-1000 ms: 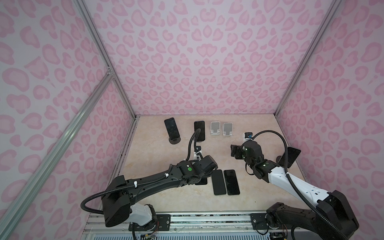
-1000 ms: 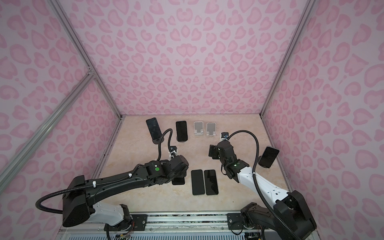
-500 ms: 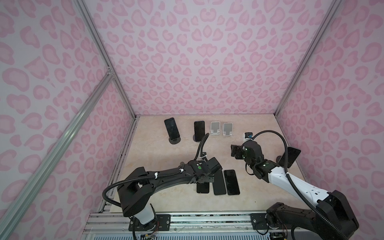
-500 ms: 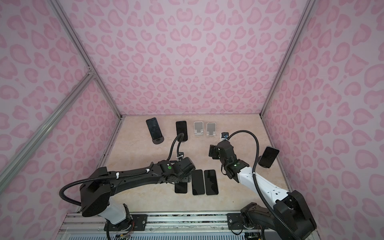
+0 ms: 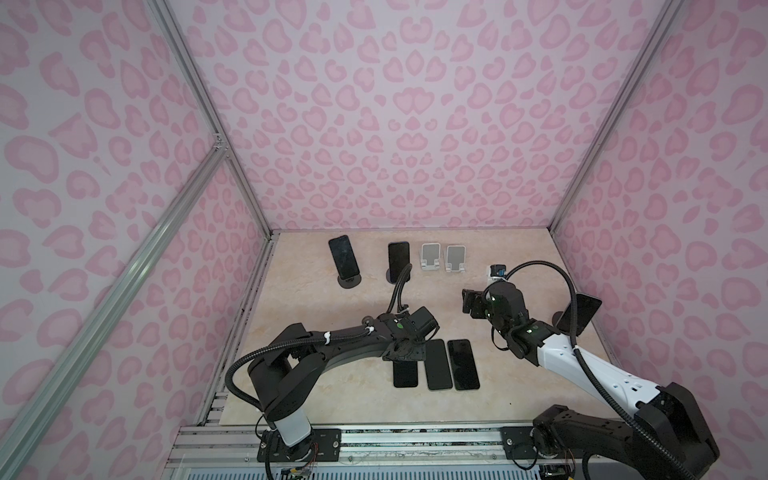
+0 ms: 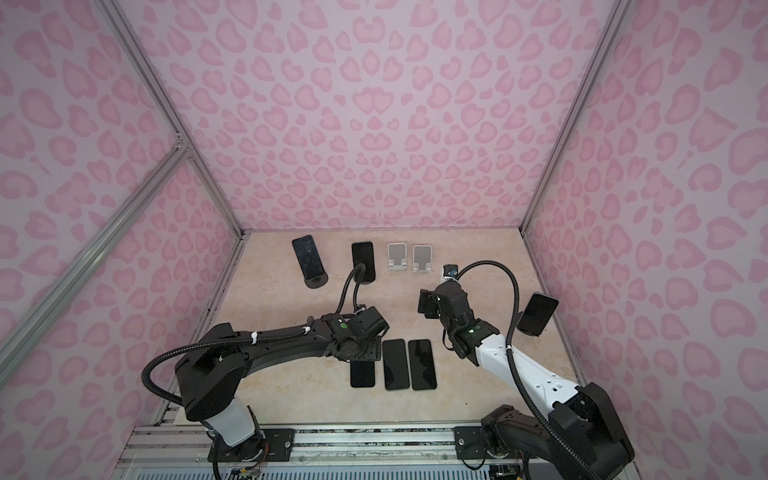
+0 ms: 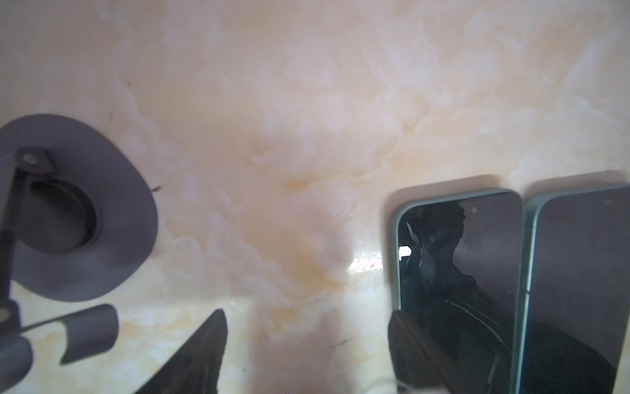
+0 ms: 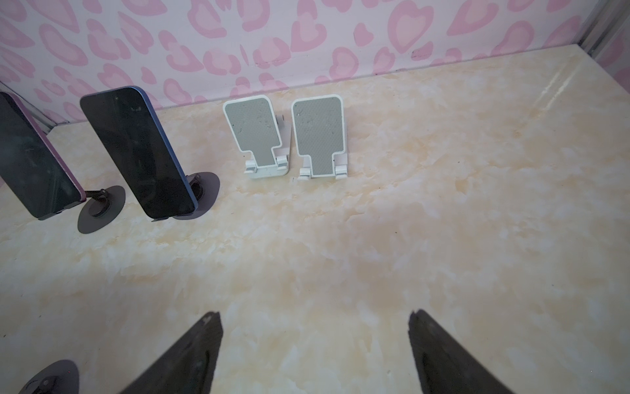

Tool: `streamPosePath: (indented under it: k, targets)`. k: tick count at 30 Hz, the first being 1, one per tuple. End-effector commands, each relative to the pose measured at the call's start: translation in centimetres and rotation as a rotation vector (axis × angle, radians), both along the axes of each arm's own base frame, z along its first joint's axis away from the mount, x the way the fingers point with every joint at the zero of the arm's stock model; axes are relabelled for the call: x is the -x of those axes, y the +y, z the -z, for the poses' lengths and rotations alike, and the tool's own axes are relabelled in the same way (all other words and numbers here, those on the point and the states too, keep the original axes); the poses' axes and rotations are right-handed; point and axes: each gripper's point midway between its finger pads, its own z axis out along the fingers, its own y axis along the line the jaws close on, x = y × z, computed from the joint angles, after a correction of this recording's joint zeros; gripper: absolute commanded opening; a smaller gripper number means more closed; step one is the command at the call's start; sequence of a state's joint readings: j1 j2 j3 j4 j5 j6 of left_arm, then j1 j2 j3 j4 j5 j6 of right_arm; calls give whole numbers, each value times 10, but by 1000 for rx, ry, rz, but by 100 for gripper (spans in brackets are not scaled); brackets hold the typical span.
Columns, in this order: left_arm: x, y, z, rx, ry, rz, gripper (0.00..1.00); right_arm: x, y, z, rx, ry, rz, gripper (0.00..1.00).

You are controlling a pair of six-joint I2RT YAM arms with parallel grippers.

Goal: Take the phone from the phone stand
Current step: 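Lay the phone flat beside the two flat phones and open left gripper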

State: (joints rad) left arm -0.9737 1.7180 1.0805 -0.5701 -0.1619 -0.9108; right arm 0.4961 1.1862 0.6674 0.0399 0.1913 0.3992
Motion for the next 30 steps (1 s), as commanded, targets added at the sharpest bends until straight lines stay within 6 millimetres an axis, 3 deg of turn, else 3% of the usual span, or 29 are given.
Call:
streamPosePath:
  k: [1, 7, 30]
  targets:
    - [1, -1, 4, 7, 19, -9, 60, -1, -2, -1, 7, -13, 8, 88]
    - [5, -2, 20, 14, 78, -22, 62, -2, -2, 2, 10, -7, 8, 88]
    - [16, -10, 42, 20, 196, -26, 75, -2, -2, 4, 8, -2, 9, 88]
